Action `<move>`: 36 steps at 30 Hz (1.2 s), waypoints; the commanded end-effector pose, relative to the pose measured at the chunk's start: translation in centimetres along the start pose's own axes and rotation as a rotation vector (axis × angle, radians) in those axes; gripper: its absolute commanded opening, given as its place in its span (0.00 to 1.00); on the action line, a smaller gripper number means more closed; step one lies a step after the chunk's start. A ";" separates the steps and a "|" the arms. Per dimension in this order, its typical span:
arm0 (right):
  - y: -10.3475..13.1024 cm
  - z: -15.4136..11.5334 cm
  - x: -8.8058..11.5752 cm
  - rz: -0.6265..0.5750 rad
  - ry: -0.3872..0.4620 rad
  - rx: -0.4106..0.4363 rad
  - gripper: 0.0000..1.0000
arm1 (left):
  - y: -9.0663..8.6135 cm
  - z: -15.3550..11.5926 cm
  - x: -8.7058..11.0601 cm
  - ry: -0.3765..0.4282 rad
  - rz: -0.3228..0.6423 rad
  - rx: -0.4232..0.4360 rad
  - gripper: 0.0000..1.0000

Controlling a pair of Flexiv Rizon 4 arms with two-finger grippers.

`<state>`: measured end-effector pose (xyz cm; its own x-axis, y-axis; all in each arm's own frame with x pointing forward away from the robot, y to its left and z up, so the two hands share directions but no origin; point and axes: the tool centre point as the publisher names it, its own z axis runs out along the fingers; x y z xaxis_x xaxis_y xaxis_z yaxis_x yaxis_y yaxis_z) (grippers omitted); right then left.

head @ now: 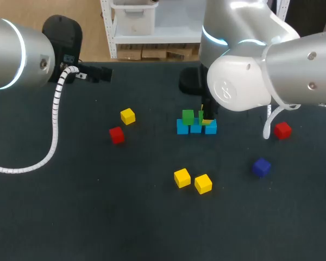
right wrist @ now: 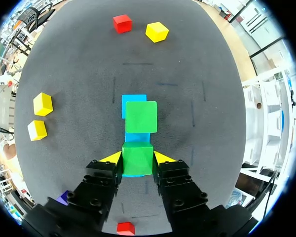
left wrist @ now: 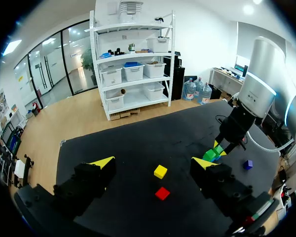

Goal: Place the blue cubes, place green cubes on the blue cubes, place the yellow cubes on the green cubes, then place the red cubes on the yellow cubes, and place purple cube on the red cubes.

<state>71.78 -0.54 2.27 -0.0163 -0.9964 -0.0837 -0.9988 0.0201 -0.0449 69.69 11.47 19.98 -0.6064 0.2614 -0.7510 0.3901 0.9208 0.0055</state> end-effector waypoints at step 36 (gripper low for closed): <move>4.8 -6.3 2.3 -0.067 -0.076 -0.010 1.00 | 0.1 0.0 0.0 0.000 0.000 0.003 1.00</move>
<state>69.17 -2.12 6.88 0.0461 -0.9903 -0.1313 -0.9989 -0.0445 -0.0145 69.69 11.47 19.98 -0.6064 0.2613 -0.7510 0.3900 0.9208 0.0055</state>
